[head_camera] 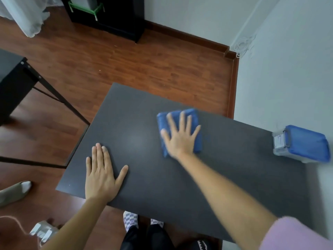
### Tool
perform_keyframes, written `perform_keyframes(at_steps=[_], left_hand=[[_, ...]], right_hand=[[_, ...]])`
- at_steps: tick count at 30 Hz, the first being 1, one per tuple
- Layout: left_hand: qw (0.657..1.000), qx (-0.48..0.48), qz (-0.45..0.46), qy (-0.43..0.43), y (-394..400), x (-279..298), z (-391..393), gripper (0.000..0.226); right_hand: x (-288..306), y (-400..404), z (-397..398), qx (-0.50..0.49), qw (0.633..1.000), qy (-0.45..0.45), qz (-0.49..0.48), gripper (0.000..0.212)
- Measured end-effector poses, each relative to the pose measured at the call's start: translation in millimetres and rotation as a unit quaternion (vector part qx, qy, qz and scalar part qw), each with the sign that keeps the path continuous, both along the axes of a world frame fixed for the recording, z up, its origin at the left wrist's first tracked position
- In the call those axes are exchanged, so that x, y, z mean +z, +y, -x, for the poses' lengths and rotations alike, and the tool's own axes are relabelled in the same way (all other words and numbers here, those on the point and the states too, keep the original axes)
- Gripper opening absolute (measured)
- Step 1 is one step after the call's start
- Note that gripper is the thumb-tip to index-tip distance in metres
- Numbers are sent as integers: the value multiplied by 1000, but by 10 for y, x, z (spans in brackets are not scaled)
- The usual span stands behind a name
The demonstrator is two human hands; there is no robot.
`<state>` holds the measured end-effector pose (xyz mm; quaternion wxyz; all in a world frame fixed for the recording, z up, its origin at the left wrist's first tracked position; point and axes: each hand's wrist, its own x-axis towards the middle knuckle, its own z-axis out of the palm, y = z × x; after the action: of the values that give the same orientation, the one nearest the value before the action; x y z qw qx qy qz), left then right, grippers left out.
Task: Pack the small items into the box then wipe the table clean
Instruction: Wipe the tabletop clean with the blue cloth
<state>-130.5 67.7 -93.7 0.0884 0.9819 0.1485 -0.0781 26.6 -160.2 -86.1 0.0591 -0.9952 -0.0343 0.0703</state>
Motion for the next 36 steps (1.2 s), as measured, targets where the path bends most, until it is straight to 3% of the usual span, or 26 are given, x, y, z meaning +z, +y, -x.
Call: perform_keyframes(at_steps=[3, 5, 7, 10, 12, 14, 16, 19, 23, 25, 27, 31, 33, 36], left_hand=[[1000, 5, -1, -6, 3, 5, 5, 96], [1000, 3, -3, -7, 12, -15, -2, 95], [1000, 1, -6, -12, 8, -37, -11, 94], [1000, 2, -7, -22, 3, -42, -27, 96], [1000, 1, -8, -21, -6, -20, -29, 96], [1000, 3, -15, -8, -10, 9, -31, 96], [1000, 12, -15, 4, -42, 39, -31, 95], [1000, 3, 3, 11, -129, 88, 116, 87], [997, -77, 6, -7, -105, 34, 657, 77], [995, -100, 0, 2, 24, -3, 928, 74], [993, -114, -2, 9, 171, -7, 1121, 71], [989, -147, 12, 22, 366, 53, 1245, 69], [986, -164, 12, 29, 418, 67, 1225, 69], [980, -197, -1, 32, 529, 94, 1075, 69]], right_hand=[[-51, -321, 1019, 124, 992, -19, -8, 62], [-62, -950, 1452, 128, 992, -14, 10, 63], [0, -1555, 1469, 46, 998, 2, 39, 63], [78, -1950, 882, -169, 985, 31, 21, 66], [112, -1775, 338, -251, 967, 26, -19, 65], [95, -1308, -8, -232, 972, 35, -28, 66], [31, -669, 26, -129, 991, 35, -17, 65], [0, 56, 791, 61, 998, -1, 15, 63], [-30, -247, 1700, 202, 979, 0, 7, 61], [18, -583, 1718, 167, 985, 22, 21, 62], [89, -749, 1492, 49, 997, 44, 31, 65], [195, -319, 851, -166, 984, 65, -14, 67], [179, 78, 807, -164, 984, 67, -16, 65], [81, 526, 1328, -3, 999, 33, 10, 62]])
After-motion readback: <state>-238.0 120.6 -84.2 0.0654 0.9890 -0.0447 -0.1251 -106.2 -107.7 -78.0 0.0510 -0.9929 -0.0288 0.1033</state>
